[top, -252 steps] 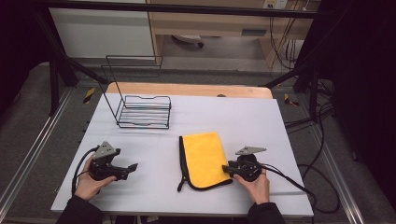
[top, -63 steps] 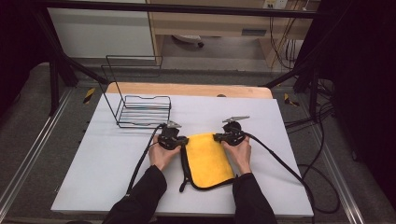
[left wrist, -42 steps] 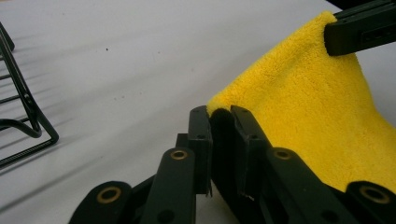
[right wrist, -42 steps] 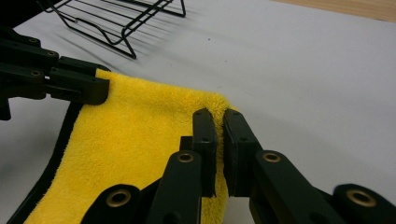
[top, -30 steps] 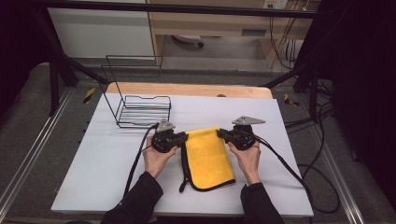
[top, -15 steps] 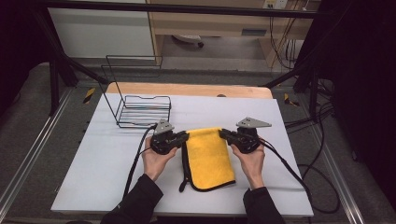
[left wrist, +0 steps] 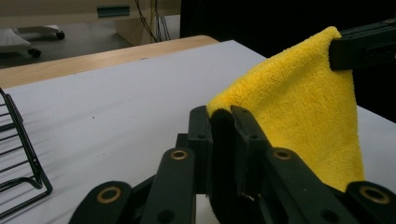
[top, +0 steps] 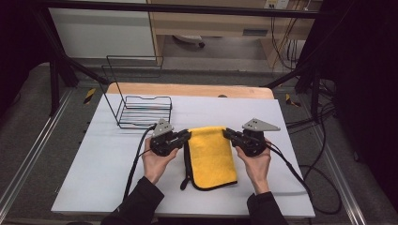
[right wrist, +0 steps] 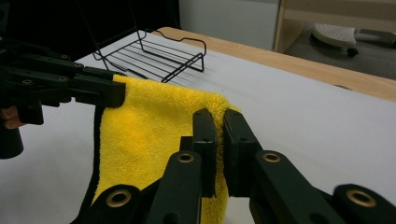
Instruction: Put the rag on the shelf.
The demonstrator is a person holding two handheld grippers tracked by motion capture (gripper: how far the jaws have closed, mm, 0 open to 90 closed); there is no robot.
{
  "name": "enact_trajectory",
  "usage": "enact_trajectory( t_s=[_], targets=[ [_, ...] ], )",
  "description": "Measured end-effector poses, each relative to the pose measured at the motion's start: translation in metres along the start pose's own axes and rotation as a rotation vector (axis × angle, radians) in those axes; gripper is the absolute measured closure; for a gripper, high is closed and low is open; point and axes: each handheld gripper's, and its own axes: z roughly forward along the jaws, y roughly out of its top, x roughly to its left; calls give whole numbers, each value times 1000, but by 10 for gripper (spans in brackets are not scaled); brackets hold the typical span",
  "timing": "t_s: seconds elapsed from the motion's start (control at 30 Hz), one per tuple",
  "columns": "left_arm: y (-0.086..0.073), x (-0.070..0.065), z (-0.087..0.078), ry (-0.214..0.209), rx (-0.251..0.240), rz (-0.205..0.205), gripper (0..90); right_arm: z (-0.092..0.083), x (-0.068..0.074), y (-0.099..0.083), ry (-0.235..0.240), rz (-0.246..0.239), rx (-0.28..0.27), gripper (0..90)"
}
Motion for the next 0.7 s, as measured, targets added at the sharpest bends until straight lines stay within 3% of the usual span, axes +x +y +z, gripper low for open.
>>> enact_trajectory(
  t_s=[0.7],
  targets=[
    [22, -10, -20, -1, -110, 44, 787, -20, 13, 18, -36, -38, -113, 850]
  ],
)
